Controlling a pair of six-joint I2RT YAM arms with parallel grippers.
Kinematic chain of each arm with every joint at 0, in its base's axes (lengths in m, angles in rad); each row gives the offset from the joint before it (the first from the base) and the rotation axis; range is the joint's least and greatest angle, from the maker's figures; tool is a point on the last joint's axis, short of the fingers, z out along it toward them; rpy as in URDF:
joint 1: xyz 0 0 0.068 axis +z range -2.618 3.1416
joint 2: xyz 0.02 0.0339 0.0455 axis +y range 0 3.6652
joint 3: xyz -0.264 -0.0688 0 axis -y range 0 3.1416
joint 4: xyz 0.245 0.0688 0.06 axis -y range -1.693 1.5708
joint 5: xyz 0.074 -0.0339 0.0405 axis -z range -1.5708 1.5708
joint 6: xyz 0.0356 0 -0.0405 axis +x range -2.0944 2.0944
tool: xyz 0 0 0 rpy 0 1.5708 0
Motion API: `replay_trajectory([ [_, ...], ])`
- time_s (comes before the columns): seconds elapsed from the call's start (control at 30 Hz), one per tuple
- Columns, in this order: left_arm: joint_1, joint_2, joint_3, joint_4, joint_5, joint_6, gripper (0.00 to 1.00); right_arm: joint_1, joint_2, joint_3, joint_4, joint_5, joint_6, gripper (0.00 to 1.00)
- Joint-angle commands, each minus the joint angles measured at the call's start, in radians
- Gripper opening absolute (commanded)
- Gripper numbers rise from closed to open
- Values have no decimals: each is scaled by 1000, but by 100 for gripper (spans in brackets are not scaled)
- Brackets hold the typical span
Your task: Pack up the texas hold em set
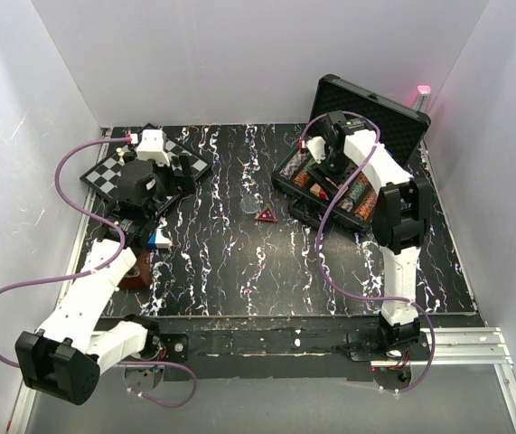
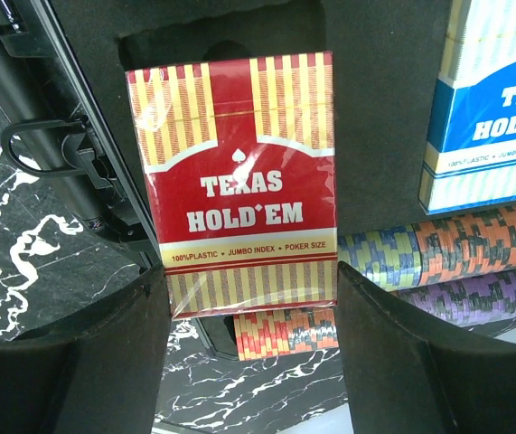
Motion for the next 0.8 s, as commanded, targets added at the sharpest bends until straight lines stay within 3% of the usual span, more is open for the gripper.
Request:
replay_trajectory([
  [0.0, -1, -14, -3, 17, 2, 7, 98, 5, 25, 56, -27, -41, 15, 1],
  [0.77, -1, -18, -4, 18, 6, 11, 98, 38, 43, -70, 228, 4, 50, 1],
])
